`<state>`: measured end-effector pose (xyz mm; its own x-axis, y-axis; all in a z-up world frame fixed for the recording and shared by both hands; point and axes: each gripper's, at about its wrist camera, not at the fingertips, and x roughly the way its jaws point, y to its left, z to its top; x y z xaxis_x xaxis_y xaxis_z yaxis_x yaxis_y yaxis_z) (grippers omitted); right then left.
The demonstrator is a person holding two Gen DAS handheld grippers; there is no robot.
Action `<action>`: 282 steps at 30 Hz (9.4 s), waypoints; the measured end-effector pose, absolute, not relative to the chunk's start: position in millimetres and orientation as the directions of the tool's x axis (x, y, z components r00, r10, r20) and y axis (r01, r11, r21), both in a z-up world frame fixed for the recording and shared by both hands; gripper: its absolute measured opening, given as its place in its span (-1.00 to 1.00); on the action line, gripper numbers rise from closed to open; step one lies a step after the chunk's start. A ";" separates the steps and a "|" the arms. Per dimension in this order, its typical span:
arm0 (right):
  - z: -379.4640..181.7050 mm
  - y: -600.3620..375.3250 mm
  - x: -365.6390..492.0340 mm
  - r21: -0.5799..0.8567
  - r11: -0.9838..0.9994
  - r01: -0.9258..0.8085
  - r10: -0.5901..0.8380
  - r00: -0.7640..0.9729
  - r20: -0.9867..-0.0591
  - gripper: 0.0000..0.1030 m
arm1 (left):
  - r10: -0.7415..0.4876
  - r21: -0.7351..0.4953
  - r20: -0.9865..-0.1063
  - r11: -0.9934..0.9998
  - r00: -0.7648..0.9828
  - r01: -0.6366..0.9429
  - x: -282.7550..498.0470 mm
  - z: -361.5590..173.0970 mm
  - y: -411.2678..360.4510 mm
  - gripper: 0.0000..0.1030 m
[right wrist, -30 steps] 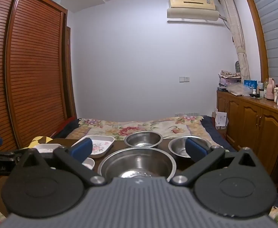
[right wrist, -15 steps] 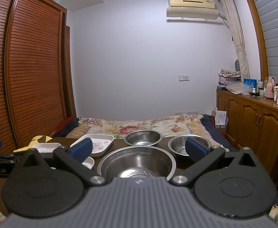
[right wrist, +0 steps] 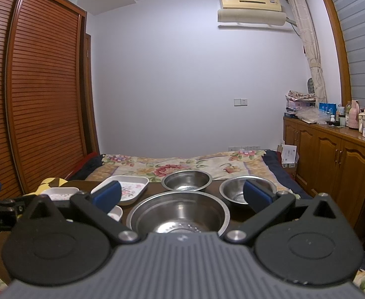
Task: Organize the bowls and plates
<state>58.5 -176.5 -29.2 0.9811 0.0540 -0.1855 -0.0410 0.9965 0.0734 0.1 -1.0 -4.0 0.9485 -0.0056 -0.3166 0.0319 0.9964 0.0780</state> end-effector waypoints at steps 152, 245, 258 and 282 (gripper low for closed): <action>-108.3 -47.4 155.2 0.061 0.961 -0.269 0.258 0.802 -0.538 -0.39 | -0.266 -0.096 -0.608 0.960 0.748 0.264 145.4 -92.8 118.7 -0.74; -48.8 37.2 246.3 0.120 0.858 -0.499 0.477 0.689 -0.546 -0.16 | -0.110 -0.078 -0.562 0.994 0.820 0.079 190.4 -68.9 243.9 -0.17; -78.5 58.3 294.3 0.144 0.857 -0.495 0.454 0.593 -0.665 -0.41 | -0.143 -0.135 -0.595 0.988 0.791 0.077 213.4 -94.4 259.7 -0.48; -87.7 68.1 305.0 0.123 0.853 -0.508 0.437 0.563 -0.702 -0.62 | -0.166 -0.156 -0.596 0.984 0.786 0.090 209.0 -98.1 259.1 -0.76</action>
<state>305.0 68.1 -87.7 0.5631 0.4366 -0.7016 -0.5076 0.8527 0.1232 209.0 259.1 -98.1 0.7856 -0.1662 -0.5960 0.0900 0.9837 -0.1558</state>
